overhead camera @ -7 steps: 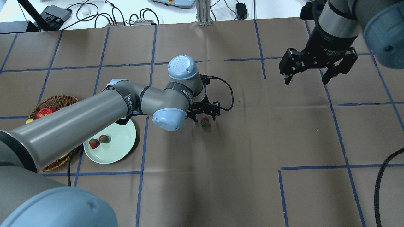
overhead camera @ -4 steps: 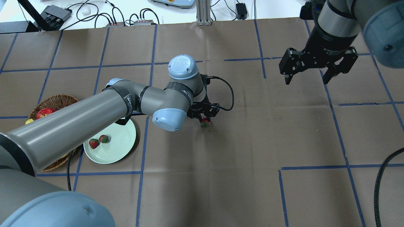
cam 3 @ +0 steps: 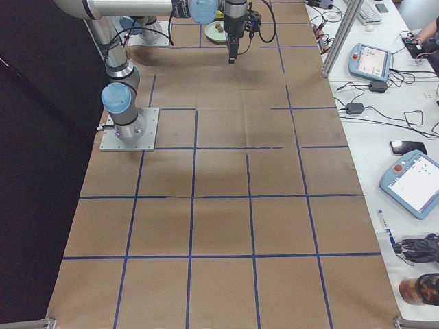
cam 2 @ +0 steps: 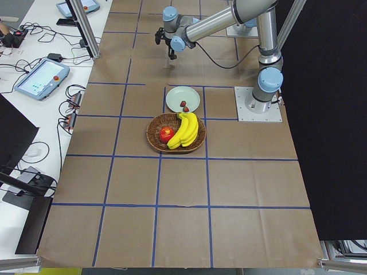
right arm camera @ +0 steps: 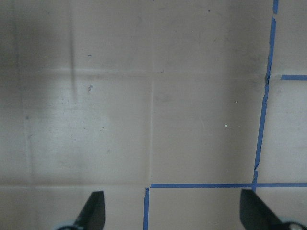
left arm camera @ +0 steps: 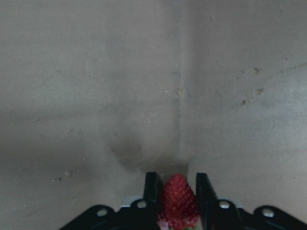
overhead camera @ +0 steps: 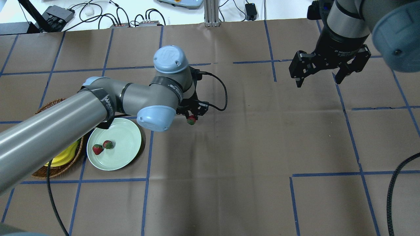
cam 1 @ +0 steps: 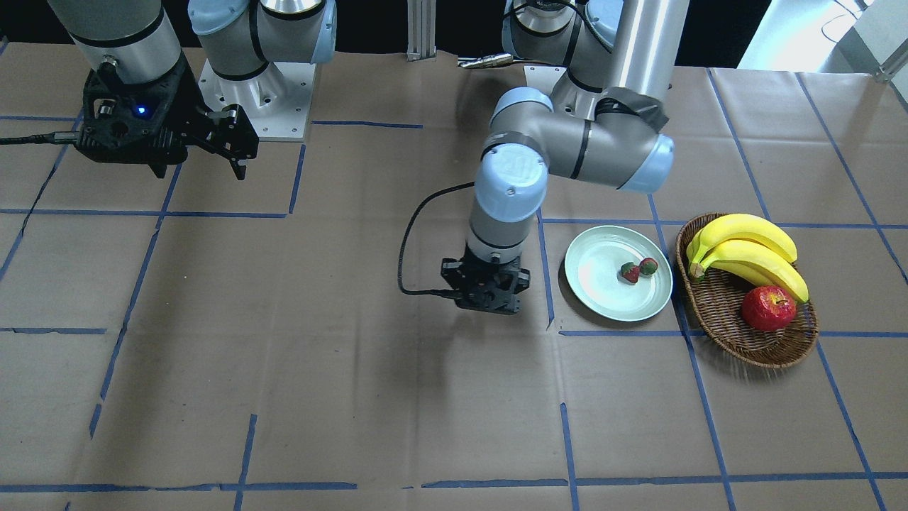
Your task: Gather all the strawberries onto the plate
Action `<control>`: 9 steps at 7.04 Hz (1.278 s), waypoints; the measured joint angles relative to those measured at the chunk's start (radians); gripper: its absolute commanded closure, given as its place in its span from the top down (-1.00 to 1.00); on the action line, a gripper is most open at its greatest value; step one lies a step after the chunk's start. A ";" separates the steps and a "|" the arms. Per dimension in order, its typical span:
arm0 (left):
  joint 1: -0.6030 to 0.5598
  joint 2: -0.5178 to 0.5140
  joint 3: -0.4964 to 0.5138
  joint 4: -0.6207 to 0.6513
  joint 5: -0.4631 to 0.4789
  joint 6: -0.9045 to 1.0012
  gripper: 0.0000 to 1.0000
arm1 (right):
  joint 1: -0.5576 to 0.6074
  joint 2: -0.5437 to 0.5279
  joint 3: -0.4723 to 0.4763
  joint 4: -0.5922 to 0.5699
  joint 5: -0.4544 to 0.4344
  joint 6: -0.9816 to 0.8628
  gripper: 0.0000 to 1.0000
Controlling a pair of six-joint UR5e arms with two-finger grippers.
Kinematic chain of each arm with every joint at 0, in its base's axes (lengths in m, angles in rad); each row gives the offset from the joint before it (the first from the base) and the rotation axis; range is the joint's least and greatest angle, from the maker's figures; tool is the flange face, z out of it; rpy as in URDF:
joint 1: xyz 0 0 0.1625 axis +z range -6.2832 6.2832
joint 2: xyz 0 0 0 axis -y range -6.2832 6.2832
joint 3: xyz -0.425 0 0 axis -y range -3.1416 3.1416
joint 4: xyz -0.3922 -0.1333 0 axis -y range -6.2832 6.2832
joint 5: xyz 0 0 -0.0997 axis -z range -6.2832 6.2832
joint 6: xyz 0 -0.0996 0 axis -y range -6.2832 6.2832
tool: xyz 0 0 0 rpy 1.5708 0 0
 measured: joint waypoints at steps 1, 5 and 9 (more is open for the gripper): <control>0.088 0.070 -0.062 -0.025 0.018 0.118 -1.00 | 0.000 -0.001 0.000 -0.001 0.000 0.000 1.00; 0.361 0.215 -0.280 -0.021 0.061 0.423 -0.04 | -0.001 -0.006 0.000 0.000 0.011 0.038 1.00; 0.392 0.223 -0.295 -0.021 0.066 0.435 0.71 | -0.001 -0.005 0.001 0.001 0.017 0.049 1.00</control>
